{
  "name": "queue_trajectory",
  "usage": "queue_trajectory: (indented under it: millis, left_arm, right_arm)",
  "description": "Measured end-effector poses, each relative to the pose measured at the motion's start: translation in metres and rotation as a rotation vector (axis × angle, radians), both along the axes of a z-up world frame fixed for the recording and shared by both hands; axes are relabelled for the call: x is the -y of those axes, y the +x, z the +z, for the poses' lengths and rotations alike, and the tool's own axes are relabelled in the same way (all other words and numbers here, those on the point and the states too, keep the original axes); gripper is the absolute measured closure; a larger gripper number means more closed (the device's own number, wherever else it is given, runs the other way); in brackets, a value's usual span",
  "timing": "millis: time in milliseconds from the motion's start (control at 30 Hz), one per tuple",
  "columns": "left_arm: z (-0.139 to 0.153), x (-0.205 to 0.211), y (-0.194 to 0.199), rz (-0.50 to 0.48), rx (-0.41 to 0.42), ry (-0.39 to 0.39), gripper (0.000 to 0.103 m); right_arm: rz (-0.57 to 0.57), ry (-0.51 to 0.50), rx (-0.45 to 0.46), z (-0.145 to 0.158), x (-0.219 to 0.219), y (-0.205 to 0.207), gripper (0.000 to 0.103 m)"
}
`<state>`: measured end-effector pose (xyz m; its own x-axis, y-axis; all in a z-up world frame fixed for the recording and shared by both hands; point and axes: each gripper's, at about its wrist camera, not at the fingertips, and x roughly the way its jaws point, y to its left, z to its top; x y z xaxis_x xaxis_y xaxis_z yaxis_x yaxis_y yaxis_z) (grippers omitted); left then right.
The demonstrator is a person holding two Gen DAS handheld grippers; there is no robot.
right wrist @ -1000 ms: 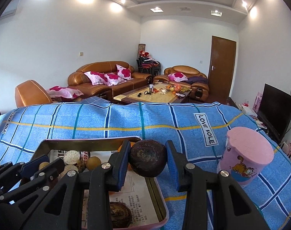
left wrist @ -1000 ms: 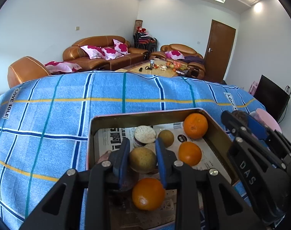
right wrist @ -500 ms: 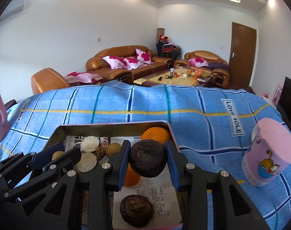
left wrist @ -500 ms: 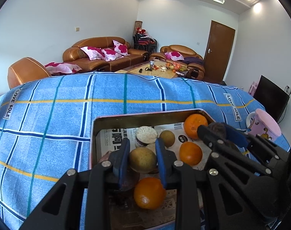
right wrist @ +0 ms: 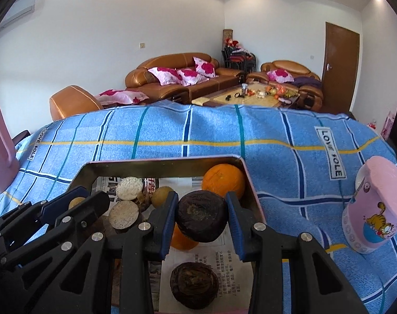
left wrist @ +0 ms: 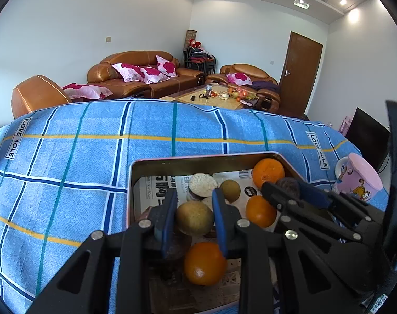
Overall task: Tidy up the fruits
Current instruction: 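Open the left gripper to drop the yellow fruit into the tin while the right releases the dark fruit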
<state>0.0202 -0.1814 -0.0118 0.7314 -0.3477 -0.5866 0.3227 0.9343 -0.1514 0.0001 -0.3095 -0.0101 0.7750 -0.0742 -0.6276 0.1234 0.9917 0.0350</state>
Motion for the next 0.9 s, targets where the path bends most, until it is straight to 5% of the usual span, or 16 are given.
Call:
queue_trajectory:
  millis: [433, 667, 733, 833, 900]
  left_arm:
    - [0.007, -0.014, 0.000, 0.037, 0.013, -0.050, 0.071]
    - [0.013, -0.021, -0.003, 0.078, 0.038, -0.076, 0.039]
    - [0.017, -0.026, -0.005, 0.094, 0.053, -0.104, 0.017]
    - [0.025, -0.028, -0.014, 0.134, 0.133, -0.105, 0.001]
    - [0.030, -0.025, -0.022, 0.154, 0.195, -0.070, 0.000]
  right_arm:
    - [0.023, 0.114, 0.029, 0.000, 0.009, -0.006, 0.046]
    - [0.025, 0.159, 0.062, 0.005, 0.017, -0.010, 0.044]
    - [0.014, 0.183, 0.086, 0.010, 0.022, -0.014, 0.043]
    - [-0.032, 0.192, 0.155, 0.020, 0.030, -0.024, 0.035]
    - [-0.079, 0.177, 0.215, 0.024, 0.033, -0.032, 0.031]
